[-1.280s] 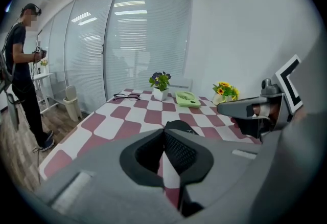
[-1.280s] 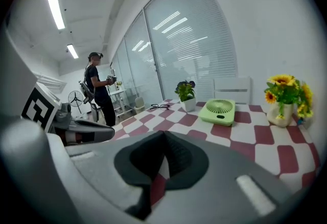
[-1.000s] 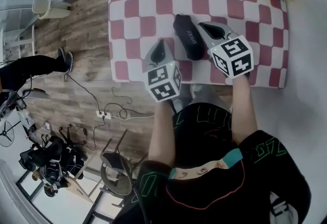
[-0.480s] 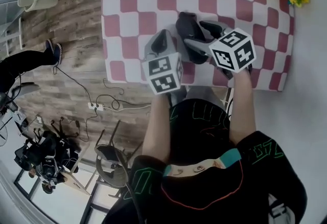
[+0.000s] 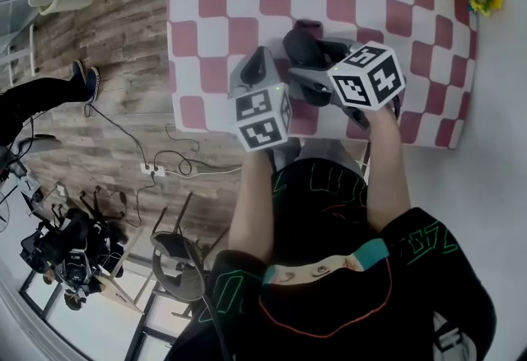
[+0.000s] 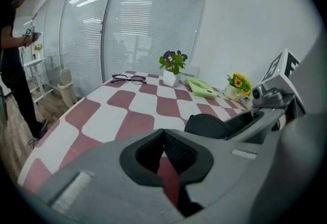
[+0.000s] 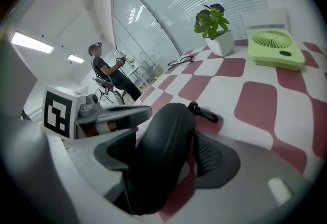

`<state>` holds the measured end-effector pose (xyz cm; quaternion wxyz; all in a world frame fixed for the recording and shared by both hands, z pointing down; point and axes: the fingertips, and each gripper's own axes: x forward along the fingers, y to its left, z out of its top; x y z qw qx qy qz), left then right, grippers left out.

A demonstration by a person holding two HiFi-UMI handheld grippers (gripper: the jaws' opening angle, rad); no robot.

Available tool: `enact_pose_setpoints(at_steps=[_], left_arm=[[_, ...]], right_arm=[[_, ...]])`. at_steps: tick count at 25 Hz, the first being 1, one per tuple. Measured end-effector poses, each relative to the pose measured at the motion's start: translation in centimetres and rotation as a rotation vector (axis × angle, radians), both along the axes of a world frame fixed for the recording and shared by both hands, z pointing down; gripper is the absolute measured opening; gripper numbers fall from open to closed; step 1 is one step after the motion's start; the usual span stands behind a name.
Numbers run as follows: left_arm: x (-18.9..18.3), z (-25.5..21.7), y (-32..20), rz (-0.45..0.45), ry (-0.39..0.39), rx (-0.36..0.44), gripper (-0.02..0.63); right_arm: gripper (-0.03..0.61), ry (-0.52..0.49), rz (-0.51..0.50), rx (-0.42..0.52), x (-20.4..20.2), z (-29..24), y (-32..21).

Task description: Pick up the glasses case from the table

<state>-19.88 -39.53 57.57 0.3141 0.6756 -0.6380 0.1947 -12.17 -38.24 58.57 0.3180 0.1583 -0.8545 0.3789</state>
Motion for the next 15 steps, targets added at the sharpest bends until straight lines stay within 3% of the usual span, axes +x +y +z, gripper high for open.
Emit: enact_pose_setpoints(at_steps=[6, 15], left_arm=[[-0.4, -0.9, 1.7, -0.046, 0.003, 0.028, 0.01], [-0.7, -3.3, 5.0, -0.135, 0.014, 0.107, 0.009]], right_arm=[[0.323, 0.028, 0.022, 0.05, -0.3, -0.4, 0.2], [0.307, -0.025, 0.057, 0.317, 0.9, -5.0, 0.9]])
